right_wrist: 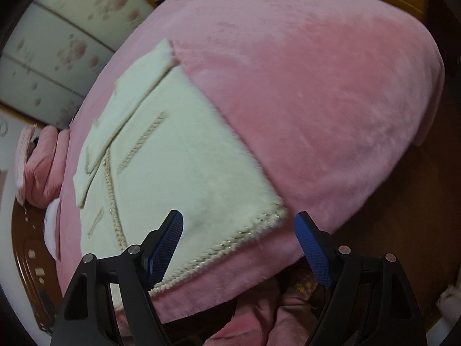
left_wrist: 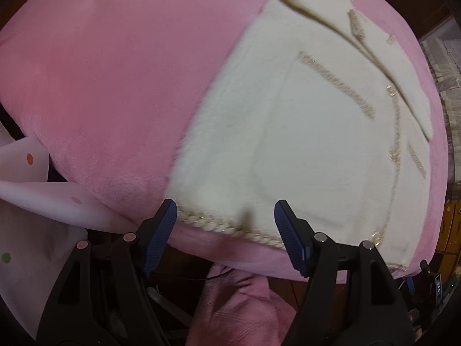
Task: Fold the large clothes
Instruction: 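Grasp the braided hem with the right tool while the left tool reaches the hem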
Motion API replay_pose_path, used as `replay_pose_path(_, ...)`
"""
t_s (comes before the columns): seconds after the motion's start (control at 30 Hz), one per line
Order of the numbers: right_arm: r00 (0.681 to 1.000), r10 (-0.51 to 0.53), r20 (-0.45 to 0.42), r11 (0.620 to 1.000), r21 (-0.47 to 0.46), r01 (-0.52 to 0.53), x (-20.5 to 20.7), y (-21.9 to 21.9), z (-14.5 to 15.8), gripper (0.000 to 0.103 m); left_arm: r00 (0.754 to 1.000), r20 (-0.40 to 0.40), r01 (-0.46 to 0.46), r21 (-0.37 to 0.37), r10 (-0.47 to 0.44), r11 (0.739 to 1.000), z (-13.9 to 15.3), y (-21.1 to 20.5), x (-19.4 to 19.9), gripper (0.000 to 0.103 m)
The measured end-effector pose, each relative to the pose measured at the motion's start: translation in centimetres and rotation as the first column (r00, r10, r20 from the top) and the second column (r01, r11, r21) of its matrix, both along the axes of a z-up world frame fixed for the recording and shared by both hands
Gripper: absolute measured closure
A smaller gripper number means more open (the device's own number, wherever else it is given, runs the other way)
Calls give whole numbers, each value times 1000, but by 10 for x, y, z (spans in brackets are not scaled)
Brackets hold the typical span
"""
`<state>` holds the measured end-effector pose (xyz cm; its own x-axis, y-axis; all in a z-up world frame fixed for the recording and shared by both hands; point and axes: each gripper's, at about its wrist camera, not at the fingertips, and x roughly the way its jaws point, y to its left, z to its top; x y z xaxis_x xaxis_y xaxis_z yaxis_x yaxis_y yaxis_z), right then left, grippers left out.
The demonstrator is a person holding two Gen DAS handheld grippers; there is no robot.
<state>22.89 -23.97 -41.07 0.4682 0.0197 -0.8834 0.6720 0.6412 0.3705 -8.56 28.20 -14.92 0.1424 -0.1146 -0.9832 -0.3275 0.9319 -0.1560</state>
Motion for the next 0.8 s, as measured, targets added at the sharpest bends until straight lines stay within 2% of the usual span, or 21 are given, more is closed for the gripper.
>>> replay_pose_path(0.1, 999, -49, 17, 998, 41, 48, -16, -16, -20, 39, 999, -34, -15, -60, 13, 998, -20, 15, -4, 35)
replay_pose_path(0.27, 997, -73, 0, 994, 87, 73, -21, -31, -54, 61, 1000, -30, 0, -75, -2, 997, -36, 32, -4, 35)
replay_pose_path(0.3, 998, -66, 0, 994, 84, 65, -20, -32, -57, 62, 999, -36, 6, -70, -9, 998, -41, 35, -4, 35)
replay_pose_path(0.4, 998, -68, -10, 995, 78, 68, -23, -36, -61, 68, 999, -52, 8, -83, -12, 996, -53, 47, -3, 33)
replay_pose_path(0.57, 996, -91, -1, 988, 129, 90, -35, -45, -58, 81, 998, -59, 18, -128, -25, 992, -66, 54, 3, 28)
replay_pose_path(0.67, 995, -99, 22, 982, 164, 95, -44, -50, -55, 85, 998, -57, 20, -116, -27, 993, -69, 50, 5, 28)
replay_pose_path(0.73, 996, -88, 25, 983, 163, 83, -47, -52, -50, 86, 997, -62, 34, -81, -39, 996, -67, 42, 6, 28)
replay_pose_path(0.8, 997, -74, 31, 985, 159, 68, -47, -51, -46, 87, 997, -62, 44, -39, -46, 998, -62, 33, 8, 35)
